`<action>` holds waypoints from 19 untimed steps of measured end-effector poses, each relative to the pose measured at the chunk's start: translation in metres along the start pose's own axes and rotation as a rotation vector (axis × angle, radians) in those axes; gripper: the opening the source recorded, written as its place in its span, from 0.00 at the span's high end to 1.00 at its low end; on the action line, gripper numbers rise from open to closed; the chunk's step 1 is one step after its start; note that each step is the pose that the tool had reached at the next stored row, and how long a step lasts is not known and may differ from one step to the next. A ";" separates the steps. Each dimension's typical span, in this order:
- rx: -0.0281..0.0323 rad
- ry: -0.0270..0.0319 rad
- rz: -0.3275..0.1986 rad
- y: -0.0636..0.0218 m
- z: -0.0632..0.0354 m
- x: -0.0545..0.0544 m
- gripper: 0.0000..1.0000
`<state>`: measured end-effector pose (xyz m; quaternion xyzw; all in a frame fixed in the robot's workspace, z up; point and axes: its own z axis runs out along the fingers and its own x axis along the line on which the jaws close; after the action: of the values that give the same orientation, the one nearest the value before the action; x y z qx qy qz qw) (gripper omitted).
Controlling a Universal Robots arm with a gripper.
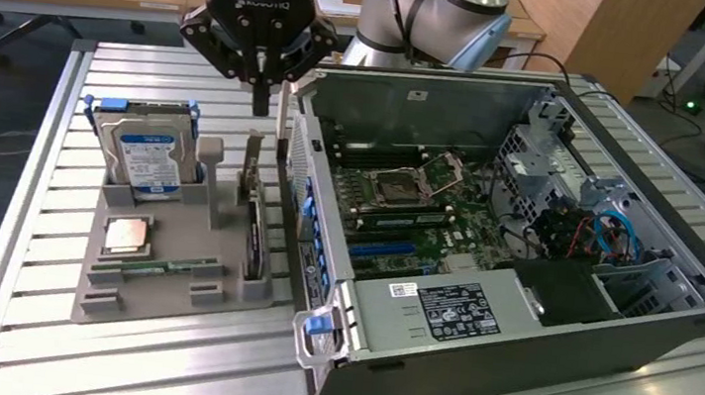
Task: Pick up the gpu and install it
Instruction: 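Reach for the gpu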
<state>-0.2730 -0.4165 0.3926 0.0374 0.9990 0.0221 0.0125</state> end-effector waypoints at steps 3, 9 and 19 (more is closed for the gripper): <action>0.0001 0.0001 0.000 -0.0050 -0.0003 0.000 0.89; 0.0000 0.0000 0.000 -0.0120 -0.0001 -0.001 0.89; 0.0008 0.0000 0.000 -0.0164 0.0037 0.002 0.89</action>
<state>-0.2765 -0.4325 0.3881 0.0373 0.9990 0.0217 0.0125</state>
